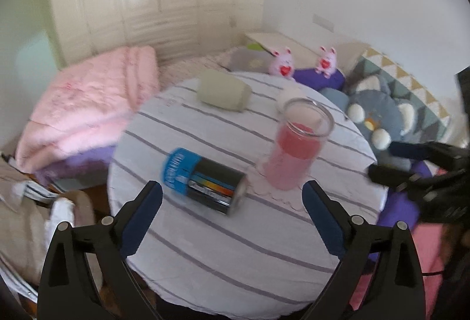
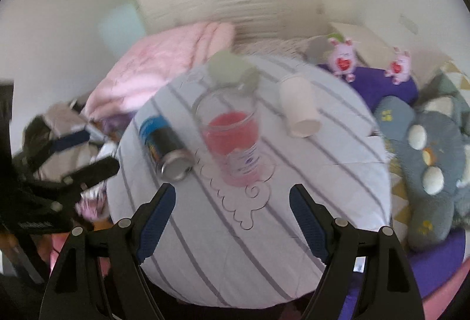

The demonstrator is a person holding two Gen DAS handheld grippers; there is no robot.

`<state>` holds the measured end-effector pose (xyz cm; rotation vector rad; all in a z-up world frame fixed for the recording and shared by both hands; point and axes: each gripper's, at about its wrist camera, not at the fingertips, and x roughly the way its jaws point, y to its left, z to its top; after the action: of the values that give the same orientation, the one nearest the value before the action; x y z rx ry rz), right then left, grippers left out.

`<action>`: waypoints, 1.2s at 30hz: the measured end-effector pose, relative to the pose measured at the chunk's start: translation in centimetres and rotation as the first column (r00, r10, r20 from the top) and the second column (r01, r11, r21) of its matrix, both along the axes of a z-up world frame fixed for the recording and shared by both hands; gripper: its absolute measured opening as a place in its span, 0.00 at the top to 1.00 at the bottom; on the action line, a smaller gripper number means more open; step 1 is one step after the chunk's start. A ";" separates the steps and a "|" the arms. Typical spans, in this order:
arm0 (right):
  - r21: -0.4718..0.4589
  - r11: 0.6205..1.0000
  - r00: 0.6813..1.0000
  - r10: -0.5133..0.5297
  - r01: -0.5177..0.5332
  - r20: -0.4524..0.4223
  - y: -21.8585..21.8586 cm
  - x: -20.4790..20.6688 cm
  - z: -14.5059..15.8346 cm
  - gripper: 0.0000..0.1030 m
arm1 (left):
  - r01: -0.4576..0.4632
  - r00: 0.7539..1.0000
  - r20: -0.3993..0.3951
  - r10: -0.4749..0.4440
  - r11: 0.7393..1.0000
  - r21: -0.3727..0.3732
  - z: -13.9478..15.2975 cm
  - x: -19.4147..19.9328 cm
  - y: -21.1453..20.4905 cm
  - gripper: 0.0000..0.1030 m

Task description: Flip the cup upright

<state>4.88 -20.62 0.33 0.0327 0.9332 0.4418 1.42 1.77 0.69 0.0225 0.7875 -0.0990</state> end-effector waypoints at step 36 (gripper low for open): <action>-0.076 0.974 0.946 -0.185 0.211 0.265 1.7 -2.4 2.7 0.00 | -0.119 0.991 0.066 0.118 0.993 0.016 -0.2 -0.9 -0.4 0.00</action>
<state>2.47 -18.96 3.03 -0.0248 0.6880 0.2036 0.57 1.34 0.44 -0.0019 0.7235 0.0221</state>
